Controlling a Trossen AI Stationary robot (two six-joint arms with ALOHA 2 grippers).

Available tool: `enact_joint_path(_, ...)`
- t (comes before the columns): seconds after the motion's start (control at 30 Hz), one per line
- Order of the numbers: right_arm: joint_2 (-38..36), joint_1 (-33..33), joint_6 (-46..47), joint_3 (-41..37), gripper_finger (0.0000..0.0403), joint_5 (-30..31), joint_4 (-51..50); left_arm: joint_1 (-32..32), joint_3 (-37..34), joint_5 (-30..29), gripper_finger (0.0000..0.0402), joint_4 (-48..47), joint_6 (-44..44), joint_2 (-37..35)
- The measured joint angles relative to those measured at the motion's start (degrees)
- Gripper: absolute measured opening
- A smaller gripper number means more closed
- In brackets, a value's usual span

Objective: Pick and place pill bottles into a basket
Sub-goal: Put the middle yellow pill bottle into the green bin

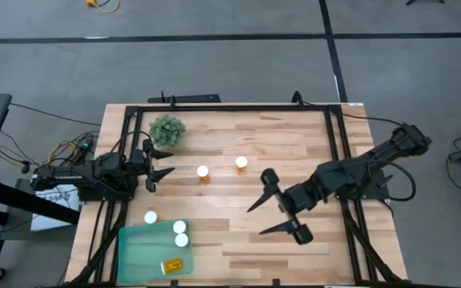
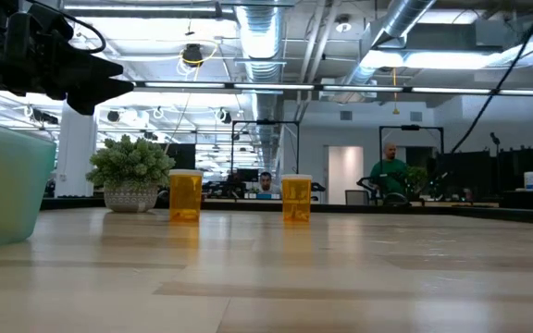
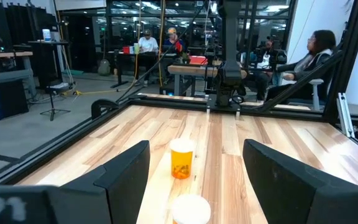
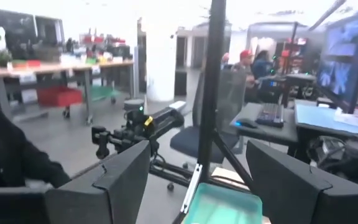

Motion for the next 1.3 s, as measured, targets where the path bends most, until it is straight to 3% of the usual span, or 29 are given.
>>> enact_joint_path(0.23, -9.6, -2.3, 1.9, -17.3, 0.0259, 0.2, 11.6, 0.0, 0.0, 0.0, 0.0249, 0.0, 0.0, 0.0)
enact_joint_path(0.67, -21.5, -6.5, 1.6, -38.9, 0.0259, -0.2, 28.4, 0.0, 0.0, 0.0, 0.0249, 0.0, 0.1, 0.0)
enact_joint_path(0.87, -25.2, -7.6, 1.9, -46.4, 0.0259, -0.2, 37.1, 0.0, 0.0, 0.0, 0.0249, 0.0, -0.1, 0.0)
enact_joint_path(1.3, -35.4, -9.9, 3.4, -55.6, 0.0260, 2.7, 37.6, 0.0, 0.0, 0.0, 0.0249, 0.0, -0.2, 0.0)
